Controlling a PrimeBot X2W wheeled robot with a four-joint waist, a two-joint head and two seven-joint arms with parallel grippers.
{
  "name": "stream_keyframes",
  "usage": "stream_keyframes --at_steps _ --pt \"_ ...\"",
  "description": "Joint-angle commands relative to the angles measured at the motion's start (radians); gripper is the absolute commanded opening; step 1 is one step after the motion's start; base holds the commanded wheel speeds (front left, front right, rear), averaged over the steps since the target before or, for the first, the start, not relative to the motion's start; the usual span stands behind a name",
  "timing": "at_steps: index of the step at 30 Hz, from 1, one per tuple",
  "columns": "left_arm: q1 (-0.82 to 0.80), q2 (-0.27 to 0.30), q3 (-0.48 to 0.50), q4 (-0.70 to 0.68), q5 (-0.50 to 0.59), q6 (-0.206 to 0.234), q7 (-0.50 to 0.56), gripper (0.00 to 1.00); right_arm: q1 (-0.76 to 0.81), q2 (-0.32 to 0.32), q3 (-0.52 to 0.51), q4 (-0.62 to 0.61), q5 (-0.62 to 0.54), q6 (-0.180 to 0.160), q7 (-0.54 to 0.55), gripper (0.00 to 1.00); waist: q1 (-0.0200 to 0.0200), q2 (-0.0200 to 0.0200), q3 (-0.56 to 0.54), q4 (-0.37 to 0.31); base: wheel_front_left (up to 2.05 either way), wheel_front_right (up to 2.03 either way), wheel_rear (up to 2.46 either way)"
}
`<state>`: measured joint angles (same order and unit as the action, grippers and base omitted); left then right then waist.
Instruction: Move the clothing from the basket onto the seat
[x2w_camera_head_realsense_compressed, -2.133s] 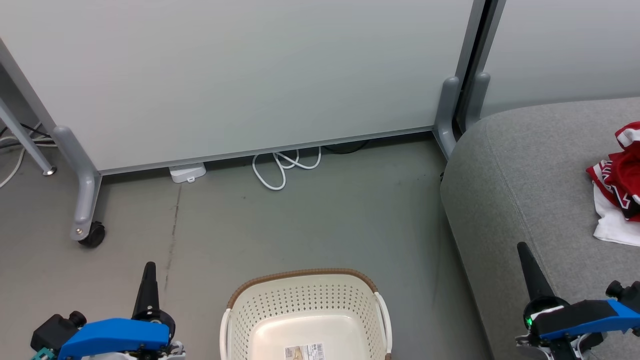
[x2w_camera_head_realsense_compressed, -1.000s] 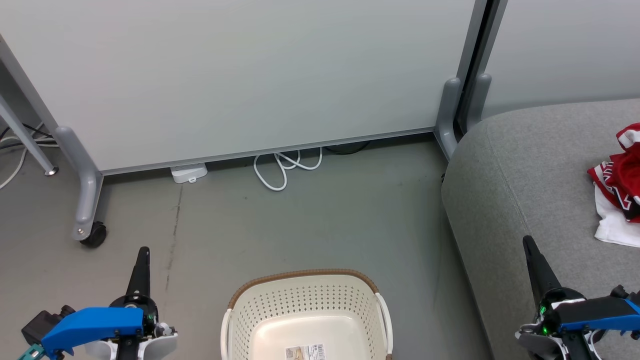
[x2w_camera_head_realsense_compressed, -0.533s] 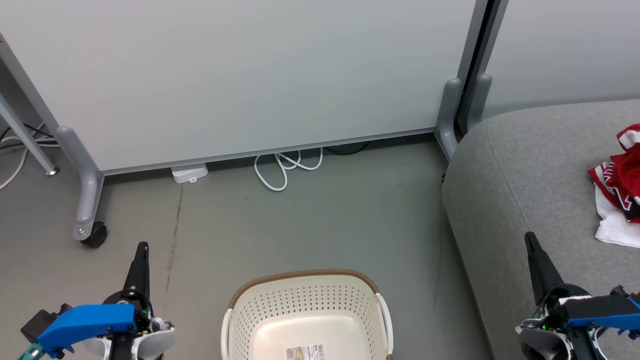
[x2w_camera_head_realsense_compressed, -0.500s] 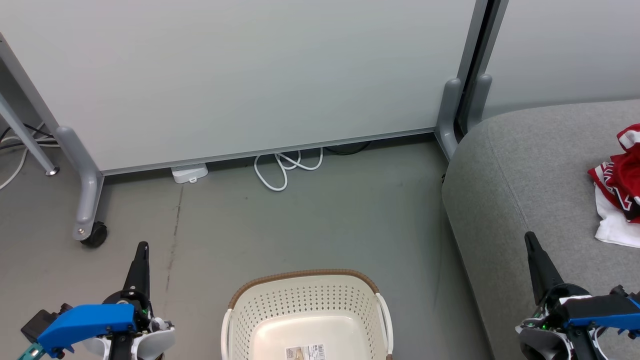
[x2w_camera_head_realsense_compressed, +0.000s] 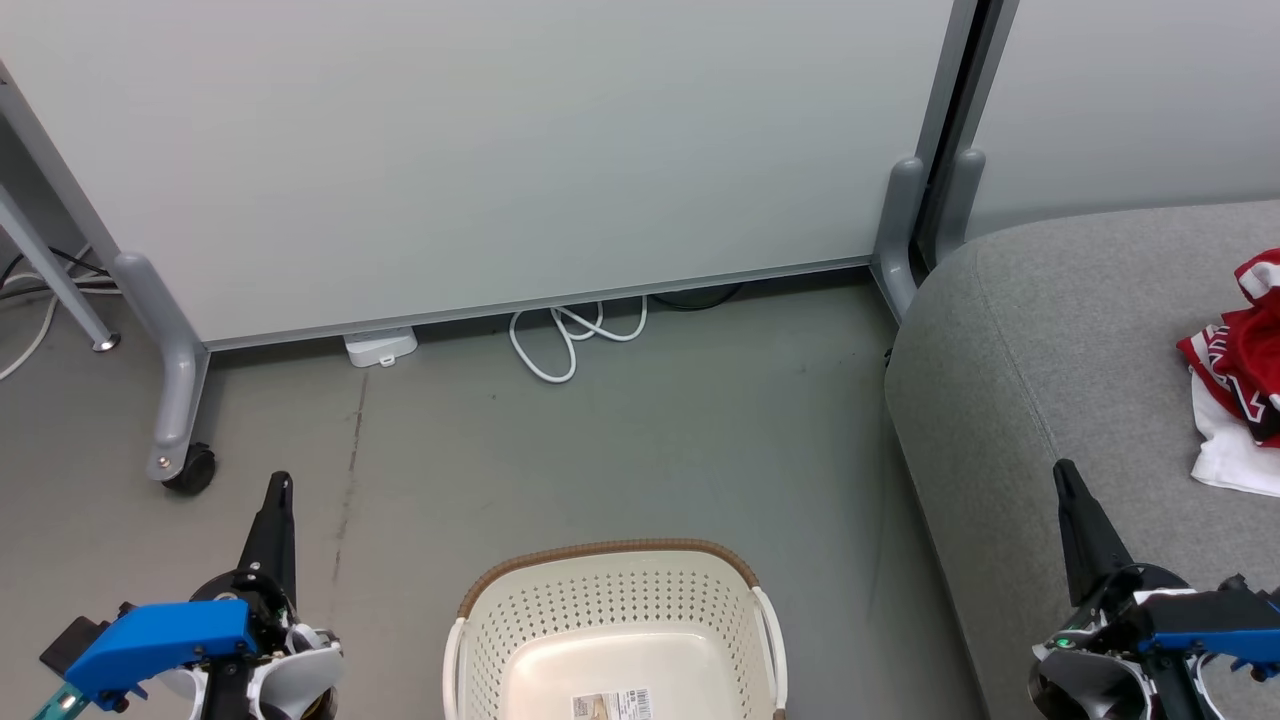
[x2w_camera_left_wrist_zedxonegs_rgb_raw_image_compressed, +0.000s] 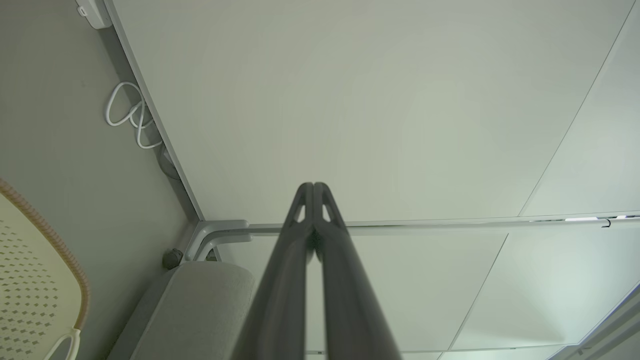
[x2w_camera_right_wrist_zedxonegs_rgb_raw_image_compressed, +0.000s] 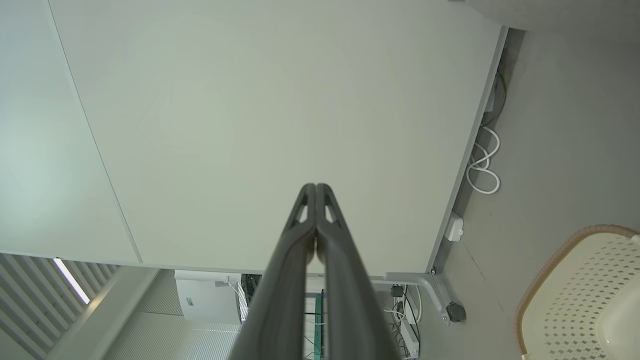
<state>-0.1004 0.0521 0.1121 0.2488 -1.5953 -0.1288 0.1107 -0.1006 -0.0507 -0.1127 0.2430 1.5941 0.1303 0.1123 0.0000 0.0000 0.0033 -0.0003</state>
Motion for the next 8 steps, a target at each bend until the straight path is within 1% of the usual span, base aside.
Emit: stream_keyframes --at_steps 1,8 --pt "-0.015 -0.002 0.004 -0.006 -0.018 -0.003 0.005 0.00 -0.014 0.001 -0.003 0.004 0.019 0.001 0.003 0.00 0.0000 0.0000 0.000 0.000 0.00 0.00 0.00" --pt "-0.013 -0.002 0.004 -0.006 -0.018 -0.004 0.007 0.00 -0.015 0.001 -0.003 0.003 0.020 0.001 0.003 0.00 0.0000 0.0000 0.000 0.000 0.00 0.00 0.00"
